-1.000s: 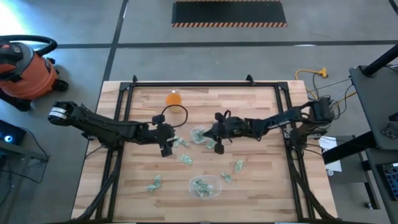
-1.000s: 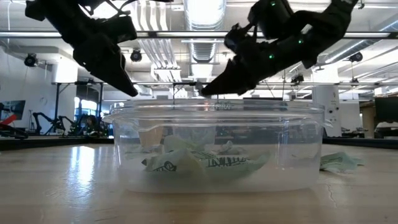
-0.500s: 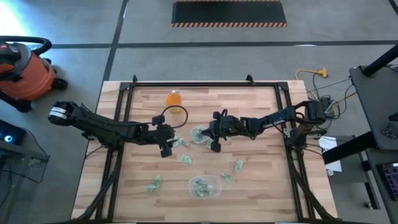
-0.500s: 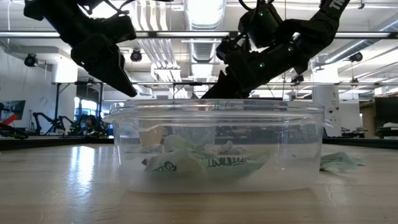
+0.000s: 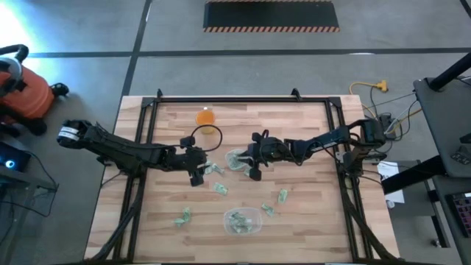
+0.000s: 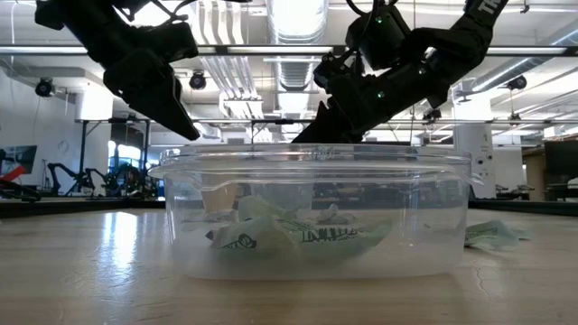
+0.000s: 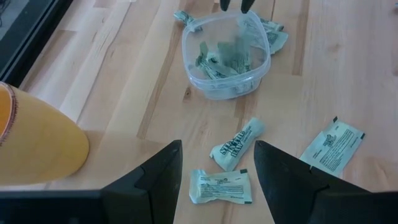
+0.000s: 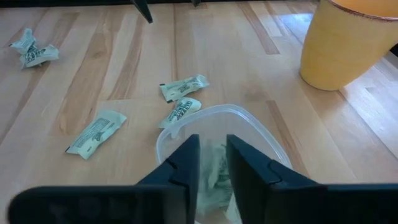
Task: Pick and place Stevia / Truvia into bins
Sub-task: Put the white stevia packet into the top transparent bin, then put the white stevia packet into the bottom transparent bin
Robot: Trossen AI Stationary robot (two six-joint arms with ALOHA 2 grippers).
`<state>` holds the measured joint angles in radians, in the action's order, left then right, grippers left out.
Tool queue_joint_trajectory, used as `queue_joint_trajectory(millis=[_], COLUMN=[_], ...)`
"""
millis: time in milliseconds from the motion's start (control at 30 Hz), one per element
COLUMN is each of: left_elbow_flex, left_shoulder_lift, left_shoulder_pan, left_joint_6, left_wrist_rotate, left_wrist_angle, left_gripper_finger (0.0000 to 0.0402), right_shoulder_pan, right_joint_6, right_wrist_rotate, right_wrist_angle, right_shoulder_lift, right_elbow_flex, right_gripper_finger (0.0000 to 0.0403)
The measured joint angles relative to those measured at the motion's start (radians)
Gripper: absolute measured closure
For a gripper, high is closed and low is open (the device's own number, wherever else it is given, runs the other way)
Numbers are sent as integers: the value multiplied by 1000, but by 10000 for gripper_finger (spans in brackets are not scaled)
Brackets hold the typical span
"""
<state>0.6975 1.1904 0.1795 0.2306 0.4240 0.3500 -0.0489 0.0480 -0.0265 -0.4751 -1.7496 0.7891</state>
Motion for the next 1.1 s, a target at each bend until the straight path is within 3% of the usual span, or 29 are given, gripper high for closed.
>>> queue_joint_trajectory(millis=[367,633,867,1100], left_elbow_flex=[-4,-110,-156,-232], left_shoulder_lift=[0,8,11,33], left_shoulder_pan=[0,-4,-15,-59], left_joint_6=[0,-2,-14,-105], left_wrist_rotate=[-2,-55,-76,-82], left_wrist_angle=[-1,-59,-113,-302], left_gripper_finger=[218,218,219,219], right_shoulder_pan=[0,49,74,85], right_joint_6=[-38,-139,-183,-179], right_wrist_rotate=[1,98,99,103], right_wrist_angle=[1,12,168,245], right_shoulder_lift=[6,97,210,288], right_elbow_flex=[0,0,1,1], right_gripper_finger=[284,299,315,329])
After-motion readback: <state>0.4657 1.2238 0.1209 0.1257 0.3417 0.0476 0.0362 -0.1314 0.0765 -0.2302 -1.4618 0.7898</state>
